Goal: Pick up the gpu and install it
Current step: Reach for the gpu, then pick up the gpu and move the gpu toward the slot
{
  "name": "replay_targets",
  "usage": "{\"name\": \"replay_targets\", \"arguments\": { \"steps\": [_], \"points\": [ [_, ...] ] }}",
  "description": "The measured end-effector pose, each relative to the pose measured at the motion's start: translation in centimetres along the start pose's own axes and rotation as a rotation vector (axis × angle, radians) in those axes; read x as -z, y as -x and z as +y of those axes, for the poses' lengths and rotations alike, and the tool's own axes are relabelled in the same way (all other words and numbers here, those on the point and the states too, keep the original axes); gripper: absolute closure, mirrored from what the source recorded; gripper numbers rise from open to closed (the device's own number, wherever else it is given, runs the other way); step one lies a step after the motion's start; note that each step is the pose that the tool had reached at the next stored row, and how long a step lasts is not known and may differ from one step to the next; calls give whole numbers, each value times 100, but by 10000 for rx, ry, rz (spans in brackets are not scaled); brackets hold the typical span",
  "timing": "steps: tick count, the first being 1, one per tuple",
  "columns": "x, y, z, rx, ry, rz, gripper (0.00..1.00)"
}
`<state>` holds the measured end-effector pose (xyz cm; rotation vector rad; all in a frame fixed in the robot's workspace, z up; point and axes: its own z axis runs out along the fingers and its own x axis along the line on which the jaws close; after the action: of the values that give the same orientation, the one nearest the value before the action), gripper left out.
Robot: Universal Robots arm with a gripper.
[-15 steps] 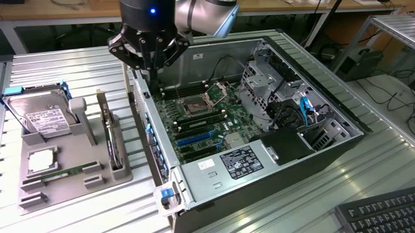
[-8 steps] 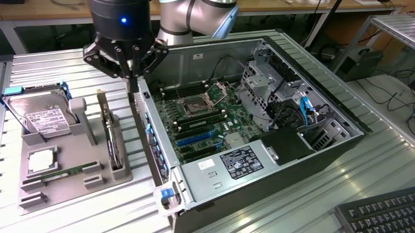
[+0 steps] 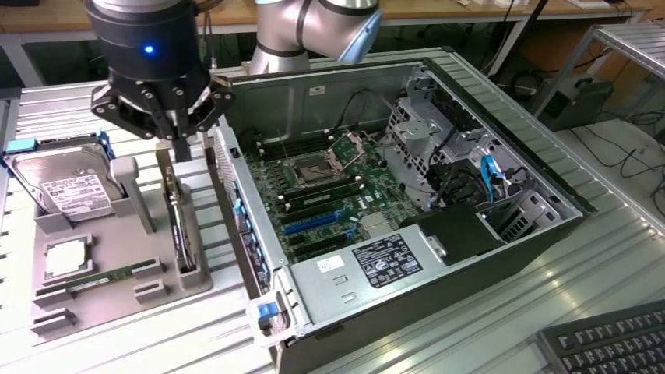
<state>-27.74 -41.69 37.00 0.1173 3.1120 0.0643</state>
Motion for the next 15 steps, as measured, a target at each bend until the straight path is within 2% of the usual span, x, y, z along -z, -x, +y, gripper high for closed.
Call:
{"name": "replay_targets", "arguments": {
  "steps": [4,15],
  "points": [
    [-34,-159,-13,-1,-22,-3,89],
    [-34,-159,-13,2,-27,-2,89]
  ]
}}
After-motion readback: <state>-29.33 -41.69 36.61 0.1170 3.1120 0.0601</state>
